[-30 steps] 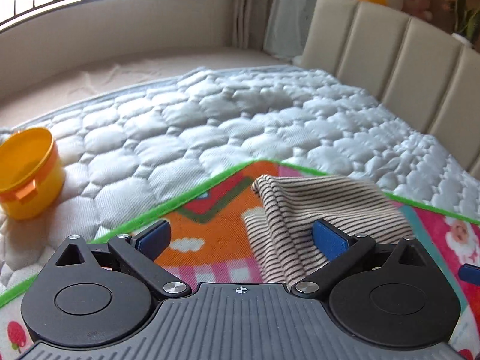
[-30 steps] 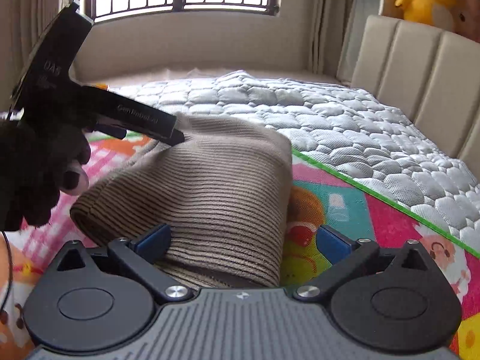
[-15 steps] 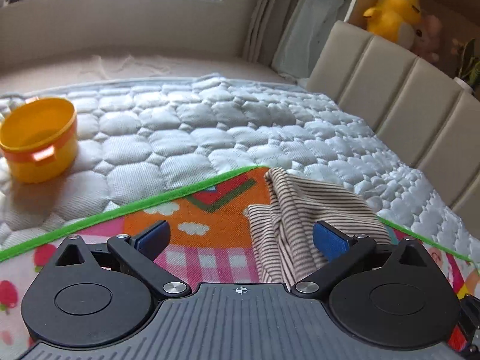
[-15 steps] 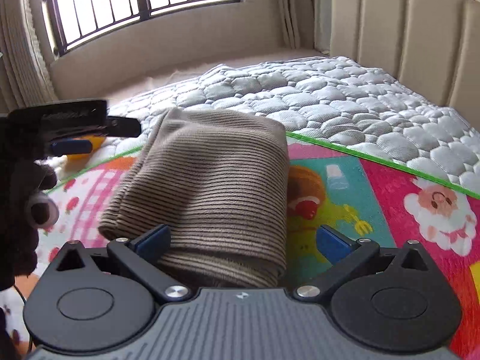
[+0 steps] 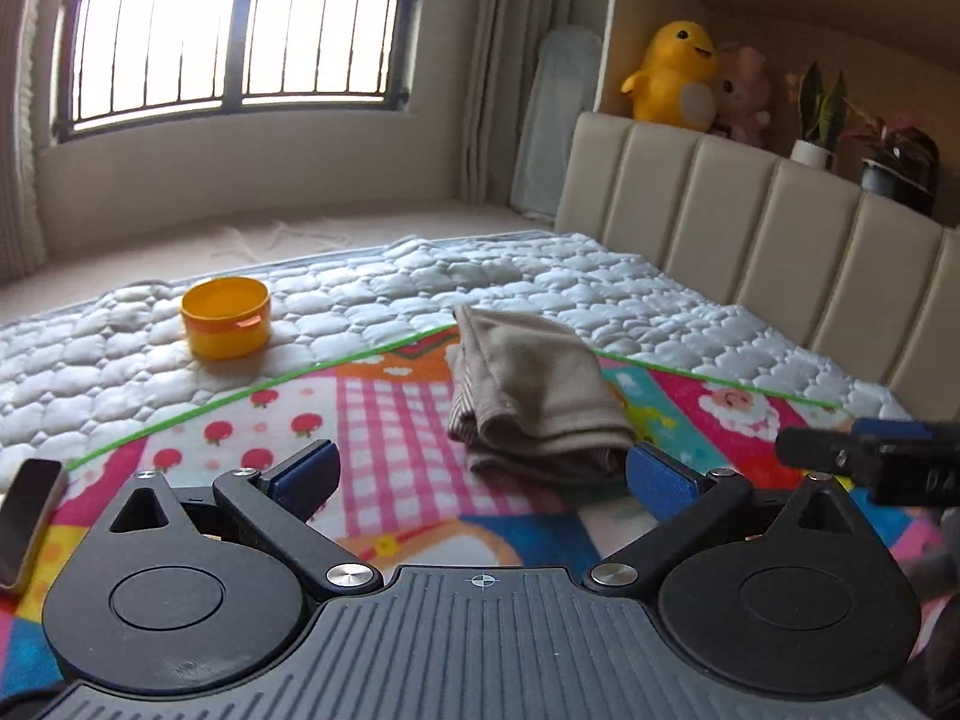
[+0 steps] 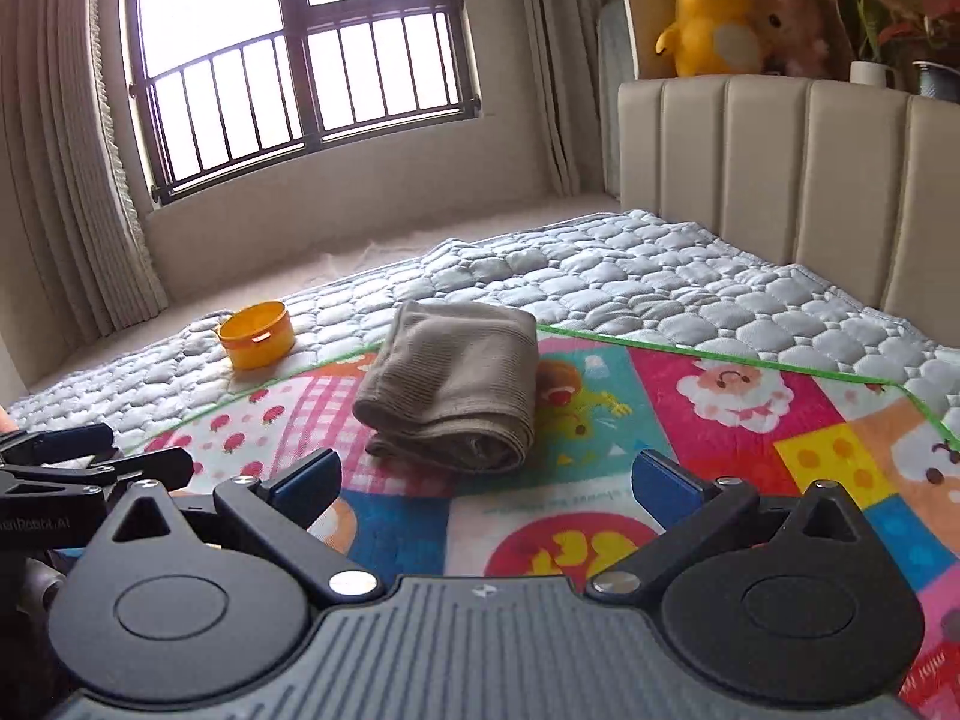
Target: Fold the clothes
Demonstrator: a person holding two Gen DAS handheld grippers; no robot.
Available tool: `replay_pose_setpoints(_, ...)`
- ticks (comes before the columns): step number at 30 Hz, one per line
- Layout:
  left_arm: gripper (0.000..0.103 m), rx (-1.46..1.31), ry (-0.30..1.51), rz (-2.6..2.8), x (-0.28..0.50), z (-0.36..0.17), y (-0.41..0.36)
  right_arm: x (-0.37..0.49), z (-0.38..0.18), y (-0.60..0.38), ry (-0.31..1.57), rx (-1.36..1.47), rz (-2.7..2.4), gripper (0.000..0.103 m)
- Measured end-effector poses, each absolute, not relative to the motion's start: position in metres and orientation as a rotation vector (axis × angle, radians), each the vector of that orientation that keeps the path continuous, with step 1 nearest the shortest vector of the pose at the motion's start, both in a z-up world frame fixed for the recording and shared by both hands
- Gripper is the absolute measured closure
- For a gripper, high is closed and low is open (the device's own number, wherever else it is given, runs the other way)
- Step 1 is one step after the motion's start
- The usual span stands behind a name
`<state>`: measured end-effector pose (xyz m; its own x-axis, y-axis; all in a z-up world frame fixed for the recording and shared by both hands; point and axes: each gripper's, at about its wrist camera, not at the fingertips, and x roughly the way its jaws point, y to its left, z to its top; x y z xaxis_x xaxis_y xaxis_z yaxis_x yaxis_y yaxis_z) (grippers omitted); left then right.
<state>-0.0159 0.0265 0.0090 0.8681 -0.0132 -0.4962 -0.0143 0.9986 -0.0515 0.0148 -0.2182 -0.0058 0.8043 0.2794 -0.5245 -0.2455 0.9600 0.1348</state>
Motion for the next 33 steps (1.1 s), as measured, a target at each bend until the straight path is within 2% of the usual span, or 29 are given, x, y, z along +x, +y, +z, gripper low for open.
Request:
replay_pose_setpoints(8,0.000,0.074,0.553,-0.014,-0.033,-0.006,-0.002,0.009,-0.015,-0.207,0.591,-0.008,0.255,0.000)
replay_pose_setpoints(18,0.000,-0.022,0.635,0.010,-0.024,-0.016,0.013,0.011,-0.019,-0.207,0.624,-0.001,0.273,0.000)
replay_pose_setpoints(33,0.000,-0.023,0.667,0.014,-0.019,-0.019,0.013,0.012,-0.021,-0.205,0.650,-0.004,0.295,0.000)
